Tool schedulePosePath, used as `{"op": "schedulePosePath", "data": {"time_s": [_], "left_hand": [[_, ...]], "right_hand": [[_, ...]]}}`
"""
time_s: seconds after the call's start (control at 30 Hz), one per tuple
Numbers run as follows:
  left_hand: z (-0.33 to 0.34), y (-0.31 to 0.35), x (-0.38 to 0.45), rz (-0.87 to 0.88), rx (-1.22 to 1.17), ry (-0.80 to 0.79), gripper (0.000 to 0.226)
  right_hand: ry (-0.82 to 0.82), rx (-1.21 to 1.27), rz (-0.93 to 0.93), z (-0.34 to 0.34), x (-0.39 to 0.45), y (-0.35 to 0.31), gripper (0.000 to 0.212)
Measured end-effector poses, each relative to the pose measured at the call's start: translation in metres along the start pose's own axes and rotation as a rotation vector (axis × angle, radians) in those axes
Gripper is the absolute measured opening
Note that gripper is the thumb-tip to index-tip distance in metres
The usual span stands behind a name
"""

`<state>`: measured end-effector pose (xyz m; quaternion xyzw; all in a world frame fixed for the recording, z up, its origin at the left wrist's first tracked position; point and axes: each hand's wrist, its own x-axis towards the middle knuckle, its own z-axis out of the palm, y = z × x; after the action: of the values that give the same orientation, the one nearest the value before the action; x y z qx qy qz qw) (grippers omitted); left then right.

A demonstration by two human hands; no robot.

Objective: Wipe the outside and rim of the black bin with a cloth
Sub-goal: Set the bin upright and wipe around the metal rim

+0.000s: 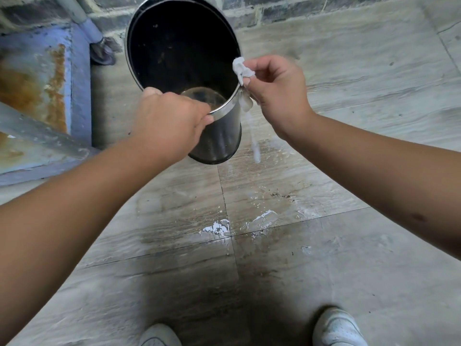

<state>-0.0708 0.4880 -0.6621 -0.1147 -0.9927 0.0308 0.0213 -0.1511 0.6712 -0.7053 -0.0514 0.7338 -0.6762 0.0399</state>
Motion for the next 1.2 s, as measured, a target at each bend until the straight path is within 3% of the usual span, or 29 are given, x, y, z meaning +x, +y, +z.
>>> {"op": "schedulePosePath", "data": {"time_s": [0.27, 0.47, 0.53, 0.67, 0.8, 1.0, 1.2], "left_hand": [[0.006, 0.035, 0.030, -0.223, -0.026, 0.046, 0.037], [-0.002, -0.047, 0.013, 0.089, -0.190, 0.106, 0.054], [0.003, -0.078, 0.000, 0.115, -0.250, 0.120, 0.053], [0.016, -0.085, -0.006, 0.133, -0.195, 0.167, 0.027], [0.014, -0.073, -0.002, 0.115, -0.109, 0.158, 0.030], [0.014, -0.028, 0.011, -0.017, 0.011, 0.184, 0.039], [0.003, 0.016, 0.042, -0.259, 0.023, 0.083, 0.035]], "right_hand": [[0.018, -0.018, 0.017, 0.001, -0.003, -0.001, 0.015], [0.010, -0.034, -0.019, 0.003, -0.003, -0.003, 0.016], [-0.008, -0.041, -0.012, 0.004, -0.002, -0.002, 0.016], [-0.044, -0.007, -0.018, 0.006, -0.001, 0.000, 0.017], [-0.024, 0.080, 0.054, 0.004, 0.005, -0.001, 0.022], [0.058, 0.074, 0.103, -0.004, 0.011, -0.006, 0.020], [0.037, -0.202, 0.012, 0.013, -0.006, -0.012, 0.018]]}}
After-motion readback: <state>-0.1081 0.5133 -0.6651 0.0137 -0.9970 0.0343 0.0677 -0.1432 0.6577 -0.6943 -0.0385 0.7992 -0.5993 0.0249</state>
